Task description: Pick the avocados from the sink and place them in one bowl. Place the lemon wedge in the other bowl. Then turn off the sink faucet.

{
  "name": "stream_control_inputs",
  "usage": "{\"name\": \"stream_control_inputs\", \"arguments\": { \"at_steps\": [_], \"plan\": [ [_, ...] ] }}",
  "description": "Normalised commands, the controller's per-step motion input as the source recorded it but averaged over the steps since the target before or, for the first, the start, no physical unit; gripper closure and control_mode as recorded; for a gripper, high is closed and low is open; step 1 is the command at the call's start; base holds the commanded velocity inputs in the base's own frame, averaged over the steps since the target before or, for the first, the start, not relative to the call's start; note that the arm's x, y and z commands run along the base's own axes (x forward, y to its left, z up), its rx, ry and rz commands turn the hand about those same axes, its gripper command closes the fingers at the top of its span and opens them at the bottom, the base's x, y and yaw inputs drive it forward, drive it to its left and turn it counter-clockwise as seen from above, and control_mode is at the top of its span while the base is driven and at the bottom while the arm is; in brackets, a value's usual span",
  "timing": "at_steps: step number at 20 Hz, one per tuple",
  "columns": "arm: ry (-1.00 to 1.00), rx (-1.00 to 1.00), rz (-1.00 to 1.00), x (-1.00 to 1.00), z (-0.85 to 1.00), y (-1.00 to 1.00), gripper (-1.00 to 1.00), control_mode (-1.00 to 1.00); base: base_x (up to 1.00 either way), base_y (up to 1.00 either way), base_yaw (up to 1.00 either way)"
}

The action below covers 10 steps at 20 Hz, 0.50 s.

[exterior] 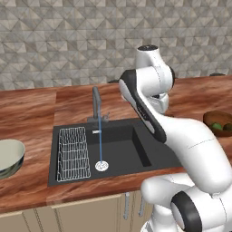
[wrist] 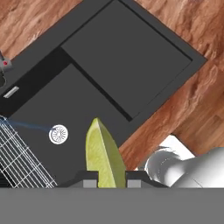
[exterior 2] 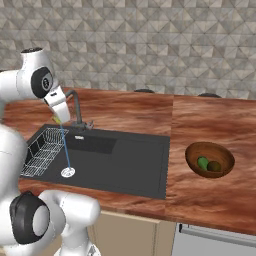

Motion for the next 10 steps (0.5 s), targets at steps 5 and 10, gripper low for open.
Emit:
{"name": "stream_control_inputs", "arguments": {
  "at_steps": [5, 10],
  "plan": [
    [-0.3, 0.03, 0.2, -0.44, -0.22, 0.24, 1.0, -1.0, 0.0, 0.0, 0.0],
    [-0.27, 0.12, 0.19, -0.29, -0.34, 0.29, 1.0, -1.0, 0.0, 0.0, 0.0]
  ]
}}
